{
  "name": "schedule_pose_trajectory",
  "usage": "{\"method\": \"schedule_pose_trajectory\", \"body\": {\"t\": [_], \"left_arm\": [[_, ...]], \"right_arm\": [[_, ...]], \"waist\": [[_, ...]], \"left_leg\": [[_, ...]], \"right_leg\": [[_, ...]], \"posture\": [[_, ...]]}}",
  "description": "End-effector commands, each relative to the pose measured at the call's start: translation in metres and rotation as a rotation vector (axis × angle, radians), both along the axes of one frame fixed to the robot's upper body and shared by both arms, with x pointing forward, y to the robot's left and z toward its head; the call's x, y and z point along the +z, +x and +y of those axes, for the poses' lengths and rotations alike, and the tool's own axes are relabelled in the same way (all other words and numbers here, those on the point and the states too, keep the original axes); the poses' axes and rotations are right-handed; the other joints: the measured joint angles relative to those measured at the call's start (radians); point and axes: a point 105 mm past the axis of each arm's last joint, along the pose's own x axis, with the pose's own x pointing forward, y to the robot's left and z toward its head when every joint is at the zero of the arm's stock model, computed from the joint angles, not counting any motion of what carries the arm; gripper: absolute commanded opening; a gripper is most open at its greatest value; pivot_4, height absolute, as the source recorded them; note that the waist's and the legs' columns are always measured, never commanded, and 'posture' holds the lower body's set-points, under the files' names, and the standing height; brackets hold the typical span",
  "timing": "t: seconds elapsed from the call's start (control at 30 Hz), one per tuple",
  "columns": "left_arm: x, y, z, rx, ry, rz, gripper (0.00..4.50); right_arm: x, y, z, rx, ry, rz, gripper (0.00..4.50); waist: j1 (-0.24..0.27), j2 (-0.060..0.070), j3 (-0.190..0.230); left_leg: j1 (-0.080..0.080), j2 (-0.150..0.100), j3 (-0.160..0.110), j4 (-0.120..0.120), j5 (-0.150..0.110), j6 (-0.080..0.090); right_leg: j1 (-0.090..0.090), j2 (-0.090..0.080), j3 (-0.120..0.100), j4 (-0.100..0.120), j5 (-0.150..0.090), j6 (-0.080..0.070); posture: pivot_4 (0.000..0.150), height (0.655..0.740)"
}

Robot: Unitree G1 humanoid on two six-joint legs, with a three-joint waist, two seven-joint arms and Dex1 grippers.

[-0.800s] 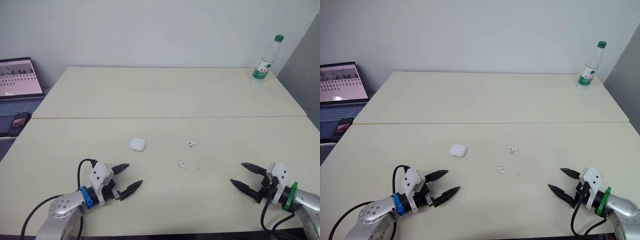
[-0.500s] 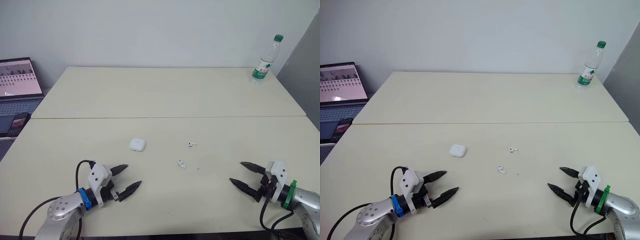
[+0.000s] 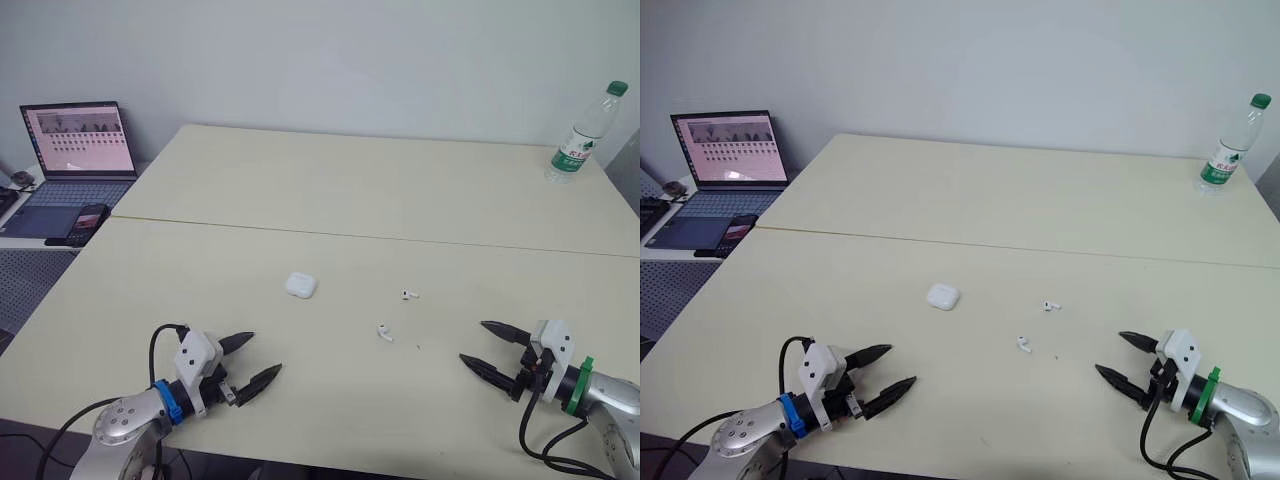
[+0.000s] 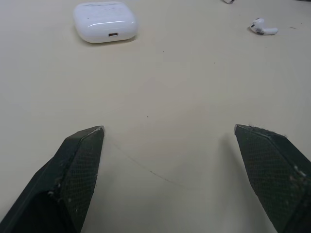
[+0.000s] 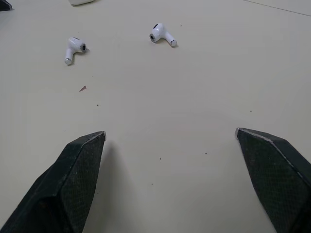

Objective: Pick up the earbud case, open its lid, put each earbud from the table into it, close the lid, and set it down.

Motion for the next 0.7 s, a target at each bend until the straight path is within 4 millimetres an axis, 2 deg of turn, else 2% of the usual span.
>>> {"method": "schedule_pose_trajectory", "body": {"t": [0.03,0.2,0.47,0.7], "left_arm": [[0.007,0.008,-0.001,0.016,-0.021,-0.026,4.50],[0.013,0.018,-0.008,0.041,-0.043,-0.048,4.50],[0.028,0.064,-0.023,0.228,-0.112,-0.135,4.50],[0.029,0.093,-0.044,0.300,-0.120,-0.132,4.50]], "right_arm": [[0.005,-0.003,-0.002,-0.003,-0.006,-0.020,4.48],[0.007,-0.008,0.002,0.008,0.022,-0.021,4.48],[0.023,-0.026,0.030,0.088,0.135,-0.042,4.48],[0.033,-0.034,0.046,0.136,0.147,-0.059,4.48]], "waist": [[0.000,0.000,0.000],[0.000,-0.003,0.002],[0.001,-0.004,0.002],[-0.001,-0.005,0.003]], "left_leg": [[0.000,0.000,0.000,0.000,0.000,0.000],[0.000,0.000,0.001,0.001,0.000,0.000],[-0.001,-0.001,0.001,0.001,0.000,0.000],[0.000,-0.001,0.001,0.001,0.000,0.000]], "right_leg": [[0.000,0.000,0.000,0.000,0.000,0.001],[0.000,0.000,0.001,0.000,-0.002,0.004],[0.000,0.000,0.001,0.001,-0.001,0.002],[0.000,0.001,0.002,0.002,-0.002,0.005]], "posture": [[0.150,0.7362],[0.150,0.7362],[0.150,0.7362],[0.150,0.7362]]}}
